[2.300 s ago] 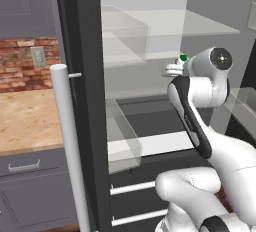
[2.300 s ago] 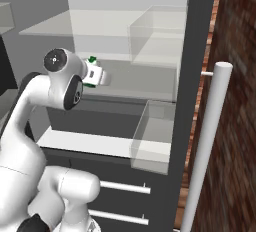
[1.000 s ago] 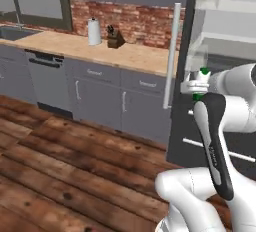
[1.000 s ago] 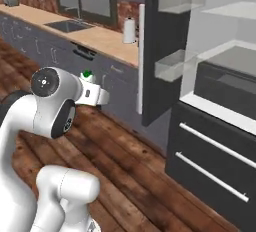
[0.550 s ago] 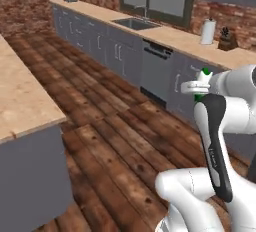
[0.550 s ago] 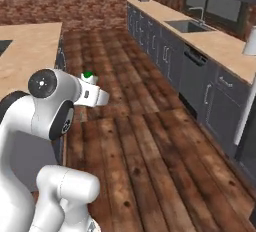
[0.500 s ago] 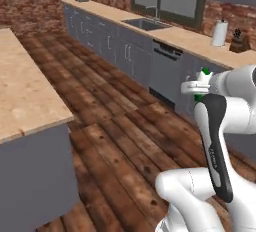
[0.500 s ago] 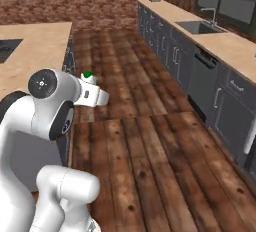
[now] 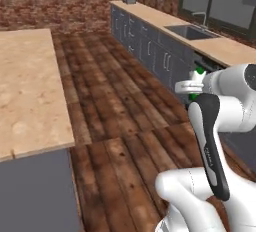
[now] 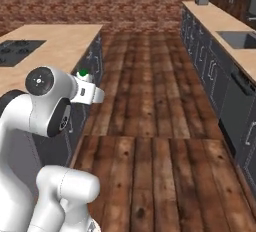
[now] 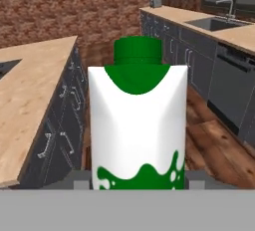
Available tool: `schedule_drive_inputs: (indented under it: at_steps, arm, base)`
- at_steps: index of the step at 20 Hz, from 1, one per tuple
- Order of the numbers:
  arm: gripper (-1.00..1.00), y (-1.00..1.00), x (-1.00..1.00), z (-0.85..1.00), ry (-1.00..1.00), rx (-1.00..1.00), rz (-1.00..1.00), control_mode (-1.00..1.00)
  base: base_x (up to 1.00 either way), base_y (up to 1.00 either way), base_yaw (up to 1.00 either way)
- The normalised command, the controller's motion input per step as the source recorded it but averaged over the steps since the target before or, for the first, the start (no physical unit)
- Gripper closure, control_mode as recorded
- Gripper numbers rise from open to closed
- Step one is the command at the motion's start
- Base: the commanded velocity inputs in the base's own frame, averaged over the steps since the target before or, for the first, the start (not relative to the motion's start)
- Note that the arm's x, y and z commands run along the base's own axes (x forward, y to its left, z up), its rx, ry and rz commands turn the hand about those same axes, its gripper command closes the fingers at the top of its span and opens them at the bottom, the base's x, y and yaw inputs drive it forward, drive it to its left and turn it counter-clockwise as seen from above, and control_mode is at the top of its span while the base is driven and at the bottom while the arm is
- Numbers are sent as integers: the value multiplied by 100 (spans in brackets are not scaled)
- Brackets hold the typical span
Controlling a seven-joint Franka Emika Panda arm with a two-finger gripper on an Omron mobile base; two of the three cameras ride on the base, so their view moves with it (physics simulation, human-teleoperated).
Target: Take a sugar cube from the saucer and place it inside the coffee. Then, grab milk from the fridge and place it next to the coffee on the counter to sweeten the coffee.
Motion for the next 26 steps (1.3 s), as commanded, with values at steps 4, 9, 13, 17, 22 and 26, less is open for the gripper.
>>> schedule_drive_inputs:
  at_steps: [4, 9, 13, 17, 22, 26]
  arm:
    - [100, 0, 0, 0, 0, 0, 0, 100]
    - [100, 0, 0, 0, 0, 0, 0, 100]
    - [100, 0, 0, 0, 0, 0, 0, 100]
    - [100, 0, 0, 0, 0, 0, 0, 100]
    - [100, 0, 0, 0, 0, 0, 0, 100]
    - [100, 0, 0, 0, 0, 0, 0, 100]
  base:
    - [100, -90, 28]
    - [100, -68, 27]
    - [100, -42, 31]
    - [100, -35, 30]
    - [100, -41, 29]
    - [100, -53, 24]
